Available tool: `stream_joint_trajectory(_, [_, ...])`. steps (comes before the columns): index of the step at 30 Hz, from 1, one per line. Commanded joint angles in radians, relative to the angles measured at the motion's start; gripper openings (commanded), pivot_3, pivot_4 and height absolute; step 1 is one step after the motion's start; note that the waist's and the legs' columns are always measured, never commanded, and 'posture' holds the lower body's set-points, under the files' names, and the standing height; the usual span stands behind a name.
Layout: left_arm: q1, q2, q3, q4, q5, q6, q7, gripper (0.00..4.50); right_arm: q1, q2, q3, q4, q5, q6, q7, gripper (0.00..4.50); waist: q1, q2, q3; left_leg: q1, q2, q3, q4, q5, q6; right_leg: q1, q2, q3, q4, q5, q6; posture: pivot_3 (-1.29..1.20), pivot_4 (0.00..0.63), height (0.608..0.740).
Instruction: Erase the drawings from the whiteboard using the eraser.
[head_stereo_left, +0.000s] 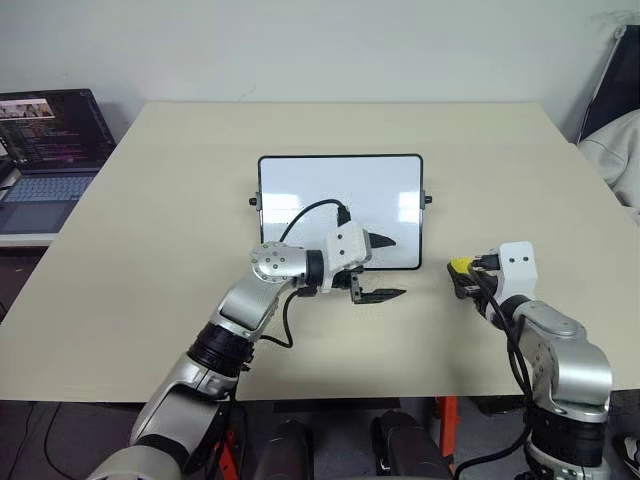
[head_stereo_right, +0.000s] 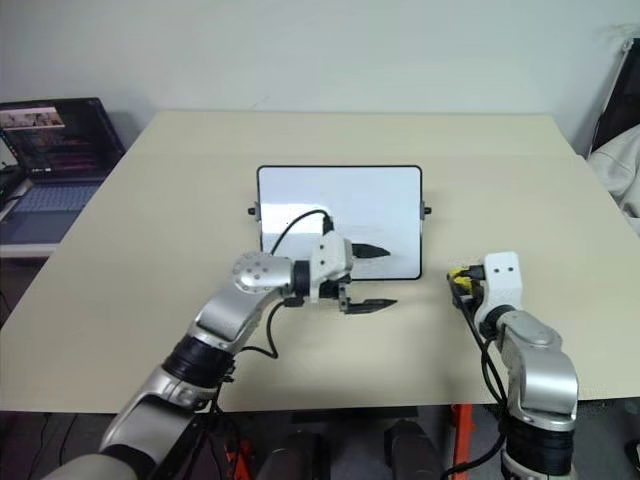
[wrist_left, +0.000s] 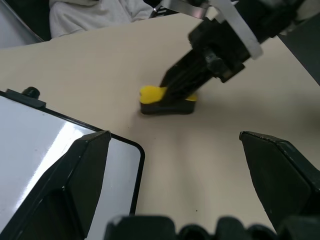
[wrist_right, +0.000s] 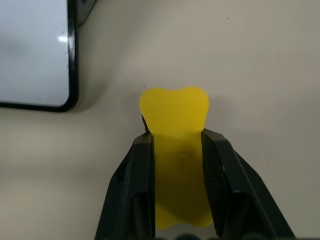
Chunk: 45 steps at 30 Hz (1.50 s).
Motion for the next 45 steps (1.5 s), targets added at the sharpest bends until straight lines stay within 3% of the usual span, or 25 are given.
stream_joint_trajectory(1, [-0.026, -0.007, -0.005, -0.001, 0.018, -0.042, -0.015, 4.50, -0.049, -0.010, -0.033, 0.056, 0.025, -0.046, -0.047, 0.97, 0.002, 0.000, 0.000, 0.000, 0.000, 0.000, 0.000, 0.000, 0.000, 0.000, 0.000, 0.000, 0.000, 0.000, 0.000, 0.00, 0.150, 0.740])
stream_joint_trajectory(7, [0.013, -0.005, 0.012, -0.039, 0.029, -0.026, 0.006, 4.50, -0.116, -0.031, -0.070, 0.204, 0.063, -0.089, -0.098, 0.97, 0.004, 0.000, 0.000, 0.000, 0.000, 0.000, 0.000, 0.000, 0.000, 0.000, -0.001, 0.000, 0.000, 0.001, -0.002, 0.00, 0.150, 0.740])
stream_joint_trajectory(16, [0.148, 0.065, 0.081, -0.144, 0.020, 0.034, 0.078, 4.50, -0.133, -0.051, -0.080, 0.255, 0.128, -0.155, -0.124, 3.97, 0.002, 0.000, 0.000, 0.000, 0.001, -0.001, 0.000, 0.000, 0.000, 0.000, -0.002, 0.000, 0.001, 0.002, -0.003, 0.00, 0.150, 0.740])
stream_joint_trajectory(18, [0.191, 0.085, 0.114, -0.171, 0.014, 0.045, 0.104, 4.50, -0.134, -0.050, -0.086, 0.250, 0.144, -0.169, -0.129, 4.43, 0.001, 0.000, 0.000, 0.000, 0.001, -0.001, 0.000, 0.000, 0.000, 0.000, -0.002, 0.000, 0.001, 0.002, -0.003, 0.00, 0.150, 0.740])
stream_joint_trajectory(22, [0.287, 0.107, 0.223, -0.258, -0.022, 0.100, 0.194, 4.50, -0.108, -0.052, -0.069, 0.156, 0.179, -0.233, -0.107, 4.43, 0.001, 0.001, 0.000, 0.000, 0.002, -0.001, 0.000, 0.000, 0.000, 0.000, -0.002, 0.000, 0.001, 0.002, -0.003, 0.00, 0.150, 0.740])
stream_joint_trajectory(28, [0.480, 0.070, 0.402, -0.467, -0.065, 0.197, 0.397, 4.50, 0.058, -0.044, -0.023, -0.036, 0.186, -0.369, -0.092, 4.43, 0.006, 0.001, 0.000, -0.001, 0.002, -0.004, 0.000, -0.001, 0.001, 0.000, -0.003, 0.000, 0.000, 0.000, -0.001, 0.00, 0.150, 0.740])
stream_joint_trajectory(33, [0.642, -0.019, 0.548, -0.545, 0.010, 0.176, 0.651, 4.50, 0.290, 0.001, -0.014, -0.098, 0.180, -0.781, -0.054, 4.43, 0.014, 0.001, 0.000, -0.001, 0.002, -0.004, 0.000, -0.001, 0.000, 0.001, -0.004, 0.001, 0.000, -0.001, 0.002, 0.00, 0.150, 0.740])
stream_joint_trajectory(39, [0.841, -0.124, 0.550, -0.601, 0.106, 0.129, 0.825, 4.50, 0.453, 0.038, -0.047, -0.016, 0.252, -0.949, -0.011, 4.43, 0.015, 0.000, 0.000, 0.001, 0.002, -0.004, 0.000, -0.001, 0.000, 0.003, -0.004, 0.002, -0.002, -0.002, 0.002, 0.00, 0.150, 0.740])
stream_joint_trajectory(45, [0.862, -0.160, 0.486, -0.648, 0.152, 0.135, 0.870, 4.50, 0.459, -0.003, -0.029, -0.031, 0.278, -0.937, 0.004, 4.43, 0.015, 0.000, 0.000, 0.002, 0.002, -0.002, 0.002, 0.000, 0.001, 0.003, -0.004, 0.002, 0.000, -0.005, -0.003, 0.00, 0.150, 0.740])
